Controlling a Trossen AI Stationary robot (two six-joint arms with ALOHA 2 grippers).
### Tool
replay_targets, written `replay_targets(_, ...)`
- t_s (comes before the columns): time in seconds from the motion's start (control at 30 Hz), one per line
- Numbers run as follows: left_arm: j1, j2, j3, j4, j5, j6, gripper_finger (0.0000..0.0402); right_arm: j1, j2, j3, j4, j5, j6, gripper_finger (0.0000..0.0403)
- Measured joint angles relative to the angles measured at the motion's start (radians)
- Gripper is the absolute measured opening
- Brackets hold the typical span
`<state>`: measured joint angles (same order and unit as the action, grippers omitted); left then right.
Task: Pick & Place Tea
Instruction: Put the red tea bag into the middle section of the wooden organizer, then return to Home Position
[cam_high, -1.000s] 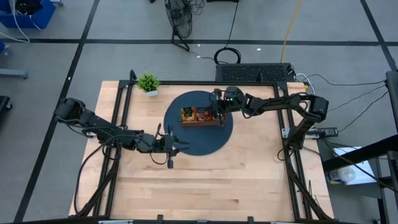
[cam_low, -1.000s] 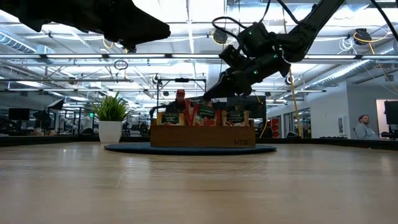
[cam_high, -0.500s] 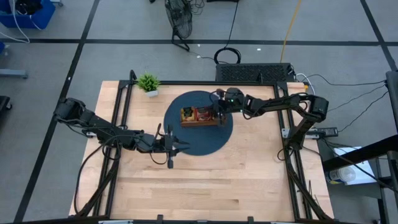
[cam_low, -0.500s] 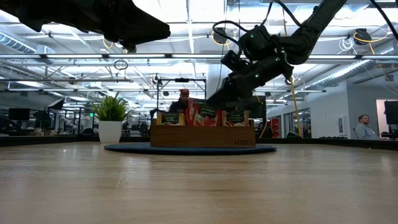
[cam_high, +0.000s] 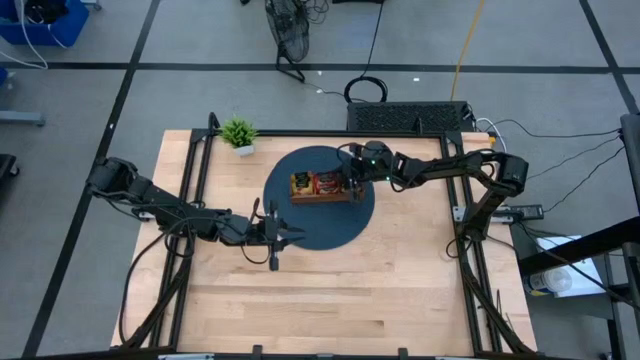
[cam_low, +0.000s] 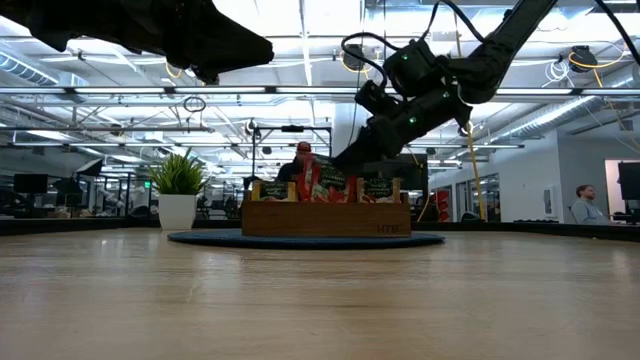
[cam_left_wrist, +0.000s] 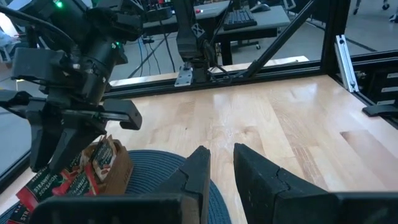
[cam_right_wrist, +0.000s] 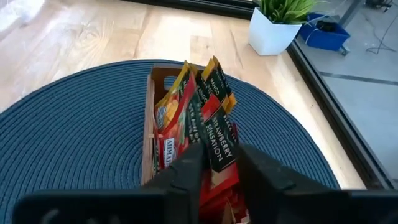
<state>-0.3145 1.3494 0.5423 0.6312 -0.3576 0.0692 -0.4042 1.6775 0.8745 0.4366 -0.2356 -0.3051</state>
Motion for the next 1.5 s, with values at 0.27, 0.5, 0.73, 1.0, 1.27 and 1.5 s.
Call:
replay_targets(0.27, 0.000, 0.000, 0.000, 0.001, 0.000, 0.000, 0.0076, 0.000, -0.088, 0.000, -0.027, 0.002, 0.024, 0.0152)
replay_targets(0.5, 0.000, -0.079, 0.000, -0.042, -0.006, 0.063, 0.0076, 0.000, -0.361, 0.000, -0.172, 0.001, 0.127, 0.0166)
replay_targets(0.73, 0.006, -0.506, -0.005, -0.493, -0.088, 0.077, 0.0076, -0.014, -0.744, -0.032, -0.638, 0.001, 0.131, 0.0160)
replay_targets(1.0, 0.039, -0.884, -0.291, -0.348, -0.074, 0.077, 0.0076, -0.001, -1.220, -0.416, -0.444, 0.000, 0.173, 0.0164)
replay_targets(1.27, 0.072, -1.088, -0.524, -0.210, -0.052, 0.001, 0.0076, 0.000, -1.498, -0.725, -0.273, -0.027, 0.266, 0.0161)
replay_targets(1.5, 0.072, -1.123, -0.531, -0.251, -0.054, -0.020, 0.0076, 0.000, -1.569, -0.855, -0.193, -0.023, 0.272, 0.0160)
